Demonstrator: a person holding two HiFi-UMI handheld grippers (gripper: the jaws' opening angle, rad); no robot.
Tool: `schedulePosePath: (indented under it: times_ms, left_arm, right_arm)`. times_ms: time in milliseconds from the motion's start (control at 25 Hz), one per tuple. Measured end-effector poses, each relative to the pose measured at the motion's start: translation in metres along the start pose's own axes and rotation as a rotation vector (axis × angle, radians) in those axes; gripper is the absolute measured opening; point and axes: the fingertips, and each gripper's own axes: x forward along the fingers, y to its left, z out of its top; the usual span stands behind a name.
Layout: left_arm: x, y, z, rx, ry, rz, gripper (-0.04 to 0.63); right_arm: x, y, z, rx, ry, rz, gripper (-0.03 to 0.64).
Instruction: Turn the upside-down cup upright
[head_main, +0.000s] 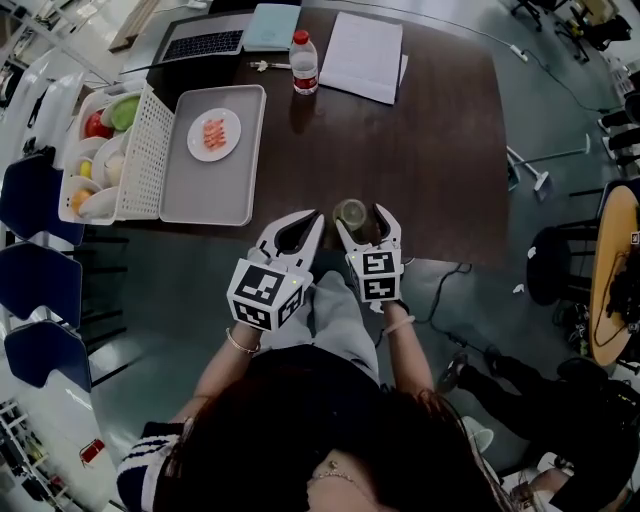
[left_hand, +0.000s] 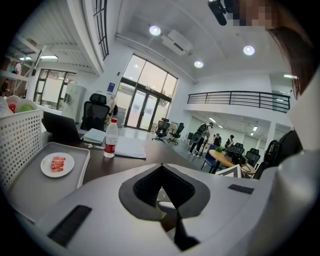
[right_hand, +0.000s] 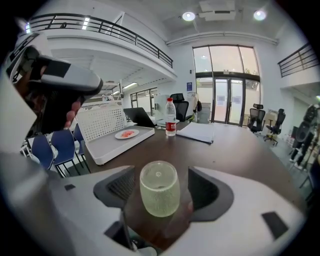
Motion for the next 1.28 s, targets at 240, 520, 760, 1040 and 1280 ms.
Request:
schedulePosePath:
  times_ms: [240, 520, 760, 1040, 1280]
  left_arm:
    - [-0.001, 0.008, -0.011, -0.009, 0.030, 0.011, 0.002]
    - [-0.001, 0.011, -0.015, -0.021, 0.043, 0.017, 0.002]
    - [-0.002, 0.012, -0.016, -0.021, 0.047, 0.018, 0.002]
    - [-0.006, 0.015, -0.013, -0.019, 0.039, 0.023, 0.002]
    - [-0.008, 0.014, -0.008, -0.015, 0.024, 0.018, 0.002]
  right_arm:
    - [0.012, 0.000, -0.015, 0.015, 0.043, -0.007, 0.325]
    - [0.022, -0.001, -0.027, 0.017, 0.089, 0.000, 0.327]
    - [0.027, 0.000, -0.031, -0.006, 0.120, 0.002, 0.321]
    - [0.025, -0.002, -0.025, 0.003, 0.108, 0.007, 0.316]
    - [0.014, -0.006, -0.013, 0.006, 0.092, 0.000, 0.314]
